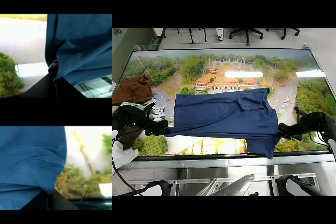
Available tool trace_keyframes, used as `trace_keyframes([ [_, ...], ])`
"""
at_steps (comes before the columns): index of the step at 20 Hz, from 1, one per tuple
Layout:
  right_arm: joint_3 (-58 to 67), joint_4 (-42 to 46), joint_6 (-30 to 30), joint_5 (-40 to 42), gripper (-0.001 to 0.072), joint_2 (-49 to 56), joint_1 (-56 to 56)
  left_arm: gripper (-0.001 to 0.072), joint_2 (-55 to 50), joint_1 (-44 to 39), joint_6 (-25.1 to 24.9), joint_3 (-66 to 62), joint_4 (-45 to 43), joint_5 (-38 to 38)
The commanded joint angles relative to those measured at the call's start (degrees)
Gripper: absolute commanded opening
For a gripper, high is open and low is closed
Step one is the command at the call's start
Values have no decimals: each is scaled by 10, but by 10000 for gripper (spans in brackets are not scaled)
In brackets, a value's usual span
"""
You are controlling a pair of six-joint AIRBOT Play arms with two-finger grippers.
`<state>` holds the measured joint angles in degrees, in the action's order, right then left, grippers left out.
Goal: Fold the shirts.
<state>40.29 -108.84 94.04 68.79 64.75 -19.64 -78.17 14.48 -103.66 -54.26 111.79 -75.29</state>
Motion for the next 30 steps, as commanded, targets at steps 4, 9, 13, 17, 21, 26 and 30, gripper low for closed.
trace_keyframes([
  [4, 16, -209, 106, -106, 17, -40, -22, 21, 61, 1, 1, -45, 32, 82],
  [9, 122, -258, 127, -195, 18, 73, 54, 21, -39, -34, 1, -157, 38, 83],
  [13, 228, -258, 118, -241, 18, 179, 82, 21, -132, -55, 26, -252, 20, 100],
  [17, 299, -258, 123, -241, 19, 267, 87, 21, -223, -67, 26, -337, 22, 105],
  [21, 305, -258, 143, -248, 19, 310, 104, 21, -295, -84, 26, -391, 18, 98],
  [26, 317, -255, 143, -225, 414, 301, 95, 619, -311, -86, 28, -427, 18, 97],
  [30, 358, -188, 167, -155, 701, 279, 54, 706, -310, -84, 28, -501, 18, 58],
])
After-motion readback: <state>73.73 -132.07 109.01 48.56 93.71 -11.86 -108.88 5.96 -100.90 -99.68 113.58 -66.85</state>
